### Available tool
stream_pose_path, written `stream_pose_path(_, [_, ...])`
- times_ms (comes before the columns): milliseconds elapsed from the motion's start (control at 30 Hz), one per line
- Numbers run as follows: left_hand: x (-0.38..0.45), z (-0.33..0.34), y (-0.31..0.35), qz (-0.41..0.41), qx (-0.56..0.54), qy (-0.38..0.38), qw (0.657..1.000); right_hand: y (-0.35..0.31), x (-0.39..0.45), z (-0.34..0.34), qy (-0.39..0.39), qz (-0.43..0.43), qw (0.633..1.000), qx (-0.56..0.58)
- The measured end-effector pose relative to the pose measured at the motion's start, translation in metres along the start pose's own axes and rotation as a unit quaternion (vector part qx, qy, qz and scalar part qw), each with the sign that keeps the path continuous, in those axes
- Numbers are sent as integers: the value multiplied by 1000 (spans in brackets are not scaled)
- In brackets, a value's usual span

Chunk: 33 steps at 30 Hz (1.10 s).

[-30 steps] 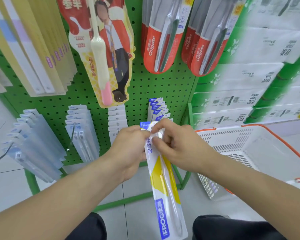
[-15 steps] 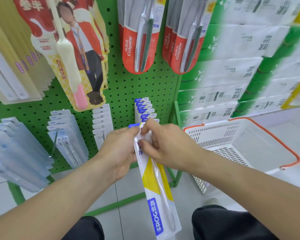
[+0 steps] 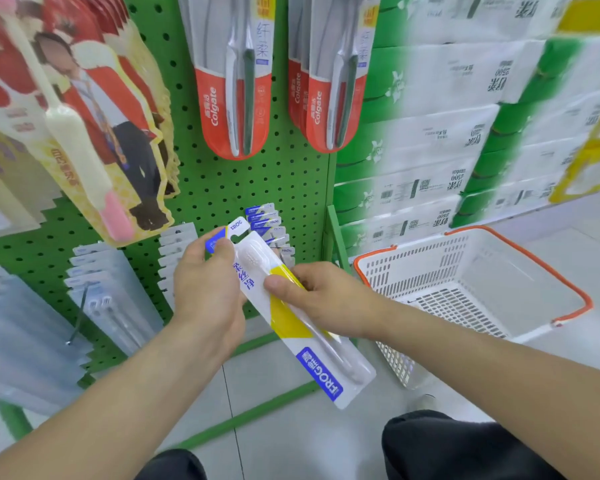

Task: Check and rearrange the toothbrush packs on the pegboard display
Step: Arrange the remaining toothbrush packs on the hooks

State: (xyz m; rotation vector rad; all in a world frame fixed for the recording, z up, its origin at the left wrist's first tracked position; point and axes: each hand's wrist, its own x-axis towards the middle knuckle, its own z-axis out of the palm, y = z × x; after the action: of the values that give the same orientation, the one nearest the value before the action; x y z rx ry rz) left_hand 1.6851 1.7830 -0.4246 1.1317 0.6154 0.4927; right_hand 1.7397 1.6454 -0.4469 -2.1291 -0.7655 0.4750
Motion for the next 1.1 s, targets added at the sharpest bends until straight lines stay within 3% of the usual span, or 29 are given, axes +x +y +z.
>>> stream_pose_path(133, [9,-2,4,26,-7,46,999,2,-4,-11,-177,-24,984,2])
stream_pose_path(200, [13,-6,4,17,1,39,999,8,-4,-10,-212,4,974,78])
stream_pose_path(267, [11,-8,1,-17,49,-17,999,15,-1,-7,-188,14,976,113])
stream_pose_path(367, [4,-10,-12,-55,127,-107,985,19,1,-5,-123,-30,990,68])
stream_pose_path(633, [18,-20,-8,2,117,-53,992,14,-6,-20,-234,9,952,195])
stream_pose_path(833, [10,-22,-14,78,181,-147,969,8,-6,-17,-183,27,950,250])
stream_pose_path(1000, [12,-26,-14,118,174,-125,970,5,-3,-15,-212,0,940,266])
stream_pose_path(1100, [10,-23,-19,163,273,-92,944,2,-2,-8,-162,-5,956,246])
